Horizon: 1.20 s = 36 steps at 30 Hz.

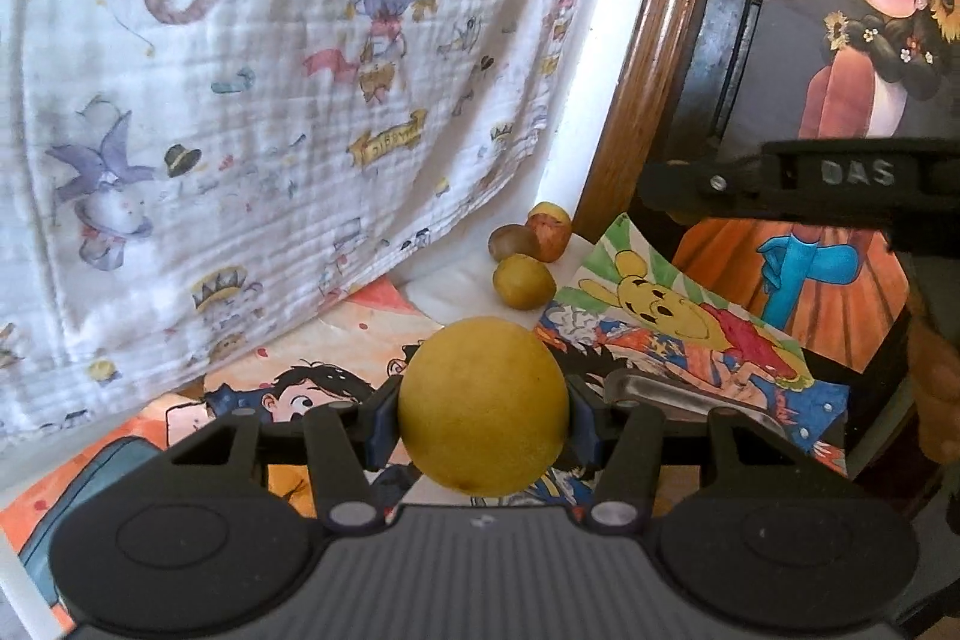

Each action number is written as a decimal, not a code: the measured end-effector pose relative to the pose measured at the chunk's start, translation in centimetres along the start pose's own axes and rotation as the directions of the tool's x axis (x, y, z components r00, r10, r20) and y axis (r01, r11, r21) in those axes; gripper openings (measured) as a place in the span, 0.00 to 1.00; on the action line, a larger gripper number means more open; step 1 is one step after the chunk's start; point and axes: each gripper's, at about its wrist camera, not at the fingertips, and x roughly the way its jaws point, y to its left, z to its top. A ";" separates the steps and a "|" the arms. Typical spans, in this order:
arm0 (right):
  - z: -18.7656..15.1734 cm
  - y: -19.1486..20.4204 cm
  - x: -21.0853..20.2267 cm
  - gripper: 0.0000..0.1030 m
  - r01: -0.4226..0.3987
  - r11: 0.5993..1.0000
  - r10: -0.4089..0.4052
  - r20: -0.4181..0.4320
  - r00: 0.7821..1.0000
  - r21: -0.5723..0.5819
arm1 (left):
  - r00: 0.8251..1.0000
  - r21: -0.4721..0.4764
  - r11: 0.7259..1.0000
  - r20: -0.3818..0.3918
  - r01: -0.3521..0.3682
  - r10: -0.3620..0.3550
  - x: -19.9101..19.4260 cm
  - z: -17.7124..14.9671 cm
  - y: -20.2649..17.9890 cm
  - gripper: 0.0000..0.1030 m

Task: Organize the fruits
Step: 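Carry the lemon and small brown fruit into the metal tray and lower them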

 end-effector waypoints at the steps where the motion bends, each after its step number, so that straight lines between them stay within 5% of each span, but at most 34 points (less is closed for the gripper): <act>1: -0.3 0.1 -0.7 0.28 -0.002 1.000 0.002 -0.002 1.000 0.007 | 1.000 0.002 1.000 -0.002 0.002 -0.002 -0.2 -0.1 -0.1 0.58; 11: -6.1 1.0 -7.6 0.28 0.052 0.993 -0.049 -0.035 0.998 0.108 | 0.996 0.034 0.997 -0.064 0.071 -0.069 -2.0 -2.7 -1.3 0.58; 19: -12.1 1.3 -11.4 0.28 0.118 0.960 -0.093 -0.110 0.990 0.253 | 0.976 0.066 0.983 -0.151 0.170 -0.159 -2.2 -5.2 -2.1 0.58; 36: -20.5 0.1 -10.9 0.28 0.184 0.873 -0.073 -0.252 0.965 0.451 | 0.936 0.114 0.961 -0.283 0.250 -0.210 0.2 -7.5 -4.4 0.58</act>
